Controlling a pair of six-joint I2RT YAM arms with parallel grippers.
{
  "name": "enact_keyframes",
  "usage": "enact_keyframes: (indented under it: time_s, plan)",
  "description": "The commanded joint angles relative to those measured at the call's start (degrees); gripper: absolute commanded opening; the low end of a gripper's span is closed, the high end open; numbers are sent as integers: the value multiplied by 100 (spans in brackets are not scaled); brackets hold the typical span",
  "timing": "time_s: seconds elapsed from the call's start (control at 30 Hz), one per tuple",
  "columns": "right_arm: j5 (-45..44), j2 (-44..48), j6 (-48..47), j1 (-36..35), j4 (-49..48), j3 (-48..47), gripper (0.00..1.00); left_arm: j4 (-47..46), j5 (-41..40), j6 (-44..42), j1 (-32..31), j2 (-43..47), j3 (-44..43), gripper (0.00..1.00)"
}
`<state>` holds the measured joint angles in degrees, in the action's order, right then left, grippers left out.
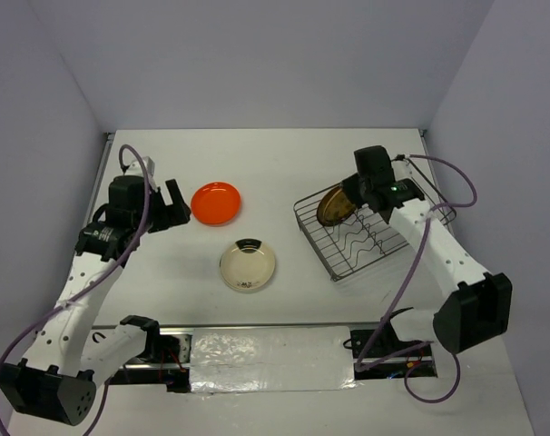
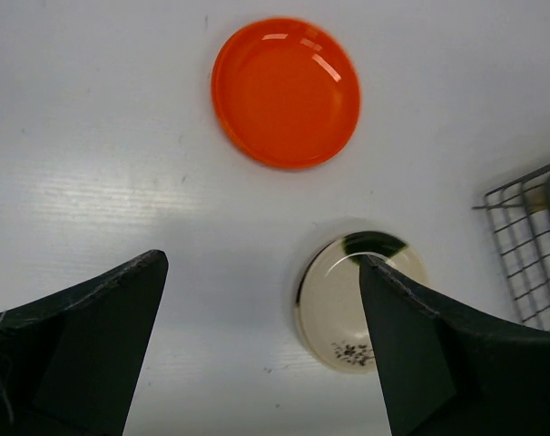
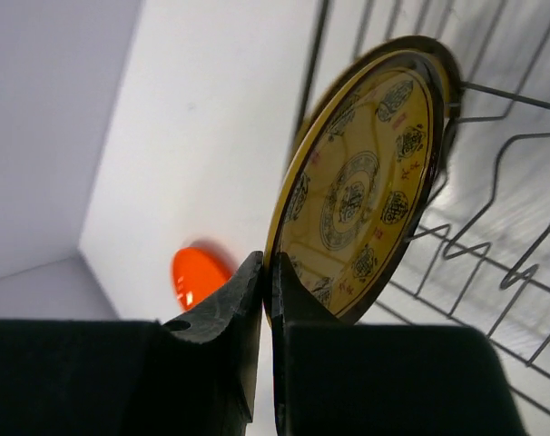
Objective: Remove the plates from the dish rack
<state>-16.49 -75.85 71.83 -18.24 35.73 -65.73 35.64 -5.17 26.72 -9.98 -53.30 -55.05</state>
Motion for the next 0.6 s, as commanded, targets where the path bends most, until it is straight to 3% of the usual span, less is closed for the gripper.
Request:
enact_keyframes:
  time_s: [0.0, 0.13, 0.23, 0.27, 0.37, 0.43, 0.5, 0.57]
  plan:
    - [189, 711, -344, -22, -214, -501, 0, -145, 270, 517, 22, -22, -787, 99]
    - [866, 1195, -1862, -171, -1067, -642, 0, -329, 935, 1464, 31, -102, -1393, 100]
    - [1429, 1012, -4702, -696, -753, -1508, 0, -601, 1769, 2229, 22, -242, -1640, 100]
    - [1395, 881, -5244, -951, -473, -1713, 0, -698, 1991, 2424, 22, -303, -1676, 99]
    - [581, 240, -7314, -2669, 826, -2110, 0, -1486, 2885, 3310, 22, -505, -1580, 99]
    - [341, 159, -8381, -3358, 1085, -1884, 0, -1822, 3240, 3628, 13, -559, -1448, 99]
    - [-220, 124, -8729, -4235, 1016, -1619, 0, -1999, 3514, 3787, 5, -629, -1299, 98]
    - [-740, 45, -9046, -4608, 867, -1495, 0, -1850, 3453, 3718, -13, -620, -1211, 99]
